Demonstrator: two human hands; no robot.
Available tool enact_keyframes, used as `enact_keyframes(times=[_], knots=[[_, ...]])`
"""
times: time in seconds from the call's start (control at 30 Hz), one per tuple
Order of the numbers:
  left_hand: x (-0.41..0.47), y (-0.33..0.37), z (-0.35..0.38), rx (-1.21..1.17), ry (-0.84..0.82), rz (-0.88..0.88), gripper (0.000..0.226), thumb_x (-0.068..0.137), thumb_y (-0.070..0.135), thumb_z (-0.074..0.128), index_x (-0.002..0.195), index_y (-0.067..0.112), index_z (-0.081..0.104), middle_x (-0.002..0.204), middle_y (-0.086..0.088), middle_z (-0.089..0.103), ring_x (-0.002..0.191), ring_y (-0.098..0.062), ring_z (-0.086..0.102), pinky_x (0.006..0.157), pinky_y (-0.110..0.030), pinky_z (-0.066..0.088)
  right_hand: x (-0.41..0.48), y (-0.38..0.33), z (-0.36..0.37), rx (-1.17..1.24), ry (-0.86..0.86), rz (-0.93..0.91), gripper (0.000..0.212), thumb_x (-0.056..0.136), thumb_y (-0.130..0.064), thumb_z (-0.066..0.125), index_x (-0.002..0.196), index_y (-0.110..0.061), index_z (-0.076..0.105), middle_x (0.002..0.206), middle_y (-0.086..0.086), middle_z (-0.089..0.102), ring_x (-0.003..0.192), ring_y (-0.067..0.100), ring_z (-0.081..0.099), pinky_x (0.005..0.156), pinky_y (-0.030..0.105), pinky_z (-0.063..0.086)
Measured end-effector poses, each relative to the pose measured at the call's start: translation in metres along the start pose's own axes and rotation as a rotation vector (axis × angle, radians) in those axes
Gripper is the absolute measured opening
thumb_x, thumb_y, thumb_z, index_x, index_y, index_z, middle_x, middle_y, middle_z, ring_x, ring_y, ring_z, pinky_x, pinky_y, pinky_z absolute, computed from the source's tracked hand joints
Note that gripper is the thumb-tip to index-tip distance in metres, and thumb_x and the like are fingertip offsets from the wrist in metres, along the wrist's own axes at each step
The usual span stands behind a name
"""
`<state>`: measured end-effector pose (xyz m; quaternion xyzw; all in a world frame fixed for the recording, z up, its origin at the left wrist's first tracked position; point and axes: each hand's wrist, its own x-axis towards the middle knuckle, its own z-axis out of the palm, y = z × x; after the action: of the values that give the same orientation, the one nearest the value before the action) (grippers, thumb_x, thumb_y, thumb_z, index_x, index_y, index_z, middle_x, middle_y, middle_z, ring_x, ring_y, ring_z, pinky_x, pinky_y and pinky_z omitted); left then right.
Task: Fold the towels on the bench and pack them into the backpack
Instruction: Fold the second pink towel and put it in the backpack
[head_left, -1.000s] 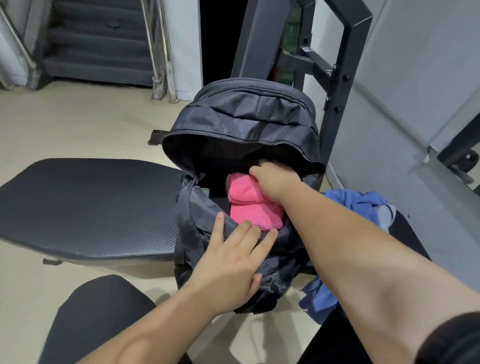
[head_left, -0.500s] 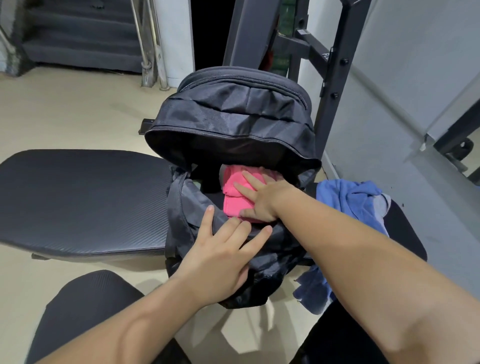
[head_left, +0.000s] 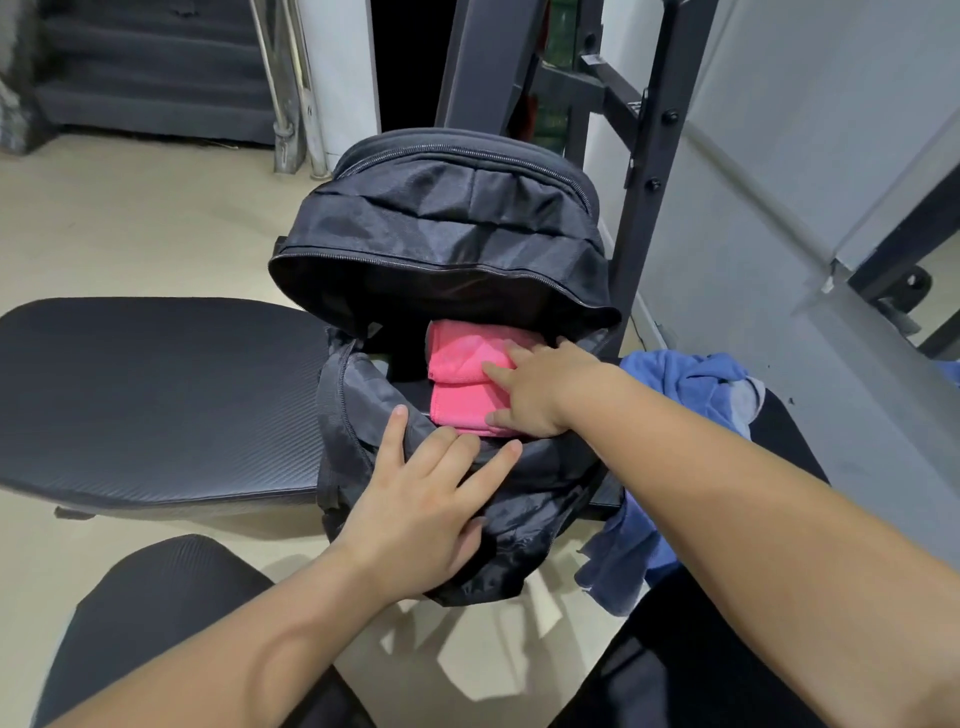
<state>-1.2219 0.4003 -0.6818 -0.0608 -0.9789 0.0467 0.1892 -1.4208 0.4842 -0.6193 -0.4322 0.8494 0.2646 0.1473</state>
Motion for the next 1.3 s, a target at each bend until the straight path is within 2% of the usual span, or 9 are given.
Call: enact_keyframes(times=[0.23,0.43,0.53,0.63,0.77,0.83,0.93,1.1,1.3], knots=[[-0.002,0.002,0.003,0.006,-0.033,0.011,0.081,0.073,0.039,0.069,0.149,0.024,0.045,0.119,-0.005,0.058,0.118,-0.027,0.052,0.114,-0.069,0.018,0.037,-0.009,0.020,-0.052,-0.189,0.070,0.095,0.090,-0.082,0.024,0.156,-0.031,-0.022,0.166,0.002,-0.024,0.155,0.031,-0.013,0.121,0.059,-0.007],[0.005,0.003,0.000,0.017,-0.018,-0.007,0.082,0.071,0.039,0.072,0.147,0.023,0.047,0.117,-0.007,0.058,0.116,-0.030,0.054,0.111,-0.071,0.023,0.035,-0.006,0.016,0.026,-0.095,0.048,0.086,0.094,-0.077,0.021,0.160,-0.032,-0.009,0.168,0.000,-0.013,0.156,0.028,-0.002,0.123,0.056,0.000],[0.005,0.004,0.000,0.023,-0.009,-0.013,0.081,0.071,0.041,0.072,0.146,0.023,0.048,0.117,-0.008,0.058,0.115,-0.031,0.053,0.111,-0.071,0.023,0.011,0.004,0.015,0.276,0.159,-0.052,0.068,0.101,-0.063,0.032,0.159,-0.029,0.026,0.167,0.000,0.023,0.150,0.025,0.029,0.119,0.046,0.027],[0.003,0.005,0.002,0.031,0.002,-0.018,0.082,0.071,0.041,0.073,0.146,0.022,0.047,0.118,-0.008,0.058,0.117,-0.031,0.053,0.111,-0.072,0.023,-0.018,0.014,0.033,0.637,0.671,-0.100,0.041,0.099,-0.047,0.052,0.132,-0.025,0.064,0.127,0.002,0.066,0.120,0.024,0.058,0.098,0.038,0.046],[0.005,0.009,0.007,0.033,0.005,-0.053,0.076,0.072,0.037,0.071,0.144,0.022,0.050,0.118,-0.009,0.059,0.116,-0.033,0.055,0.112,-0.072,0.019,-0.038,0.023,0.067,1.091,1.282,0.201,0.018,0.094,-0.031,0.060,0.103,-0.019,0.070,0.096,-0.003,0.066,0.092,0.012,0.060,0.085,0.030,0.047],[0.006,0.009,0.011,0.046,0.025,-0.062,0.074,0.071,0.028,0.071,0.142,0.022,0.052,0.115,-0.009,0.060,0.113,-0.033,0.056,0.112,-0.072,0.020,-0.028,0.030,0.074,1.589,1.155,0.361,0.033,0.098,-0.040,0.057,0.126,-0.022,0.062,0.118,-0.006,0.063,0.103,-0.003,0.058,0.095,0.025,0.047],[0.008,0.004,0.014,0.073,0.089,-0.054,0.072,0.069,0.008,0.062,0.139,0.023,0.054,0.106,-0.008,0.060,0.102,-0.033,0.058,0.109,-0.072,0.024,-0.005,0.031,0.083,2.053,0.713,0.219,0.068,0.092,-0.071,0.048,0.152,-0.044,0.034,0.151,-0.020,0.043,0.135,-0.001,0.044,0.118,0.037,0.034],[0.003,-0.015,0.018,0.070,0.156,-0.096,0.060,0.079,0.003,0.043,0.134,0.026,0.052,0.101,-0.009,0.061,0.098,-0.033,0.058,0.108,-0.073,0.026,0.016,0.011,0.063,1.945,0.601,0.017,0.051,0.103,-0.056,0.041,0.152,-0.051,0.028,0.147,-0.034,0.040,0.138,-0.004,0.038,0.123,0.040,0.027],[-0.017,-0.063,0.012,0.049,0.177,-0.234,0.057,0.074,0.004,0.042,0.126,0.025,0.053,0.103,-0.010,0.060,0.110,-0.033,0.054,0.107,-0.072,0.028,0.052,-0.030,0.023,1.912,0.525,-0.078,0.066,0.088,-0.066,0.054,0.148,-0.058,0.028,0.155,-0.021,0.040,0.141,0.007,0.041,0.120,0.046,0.031]])
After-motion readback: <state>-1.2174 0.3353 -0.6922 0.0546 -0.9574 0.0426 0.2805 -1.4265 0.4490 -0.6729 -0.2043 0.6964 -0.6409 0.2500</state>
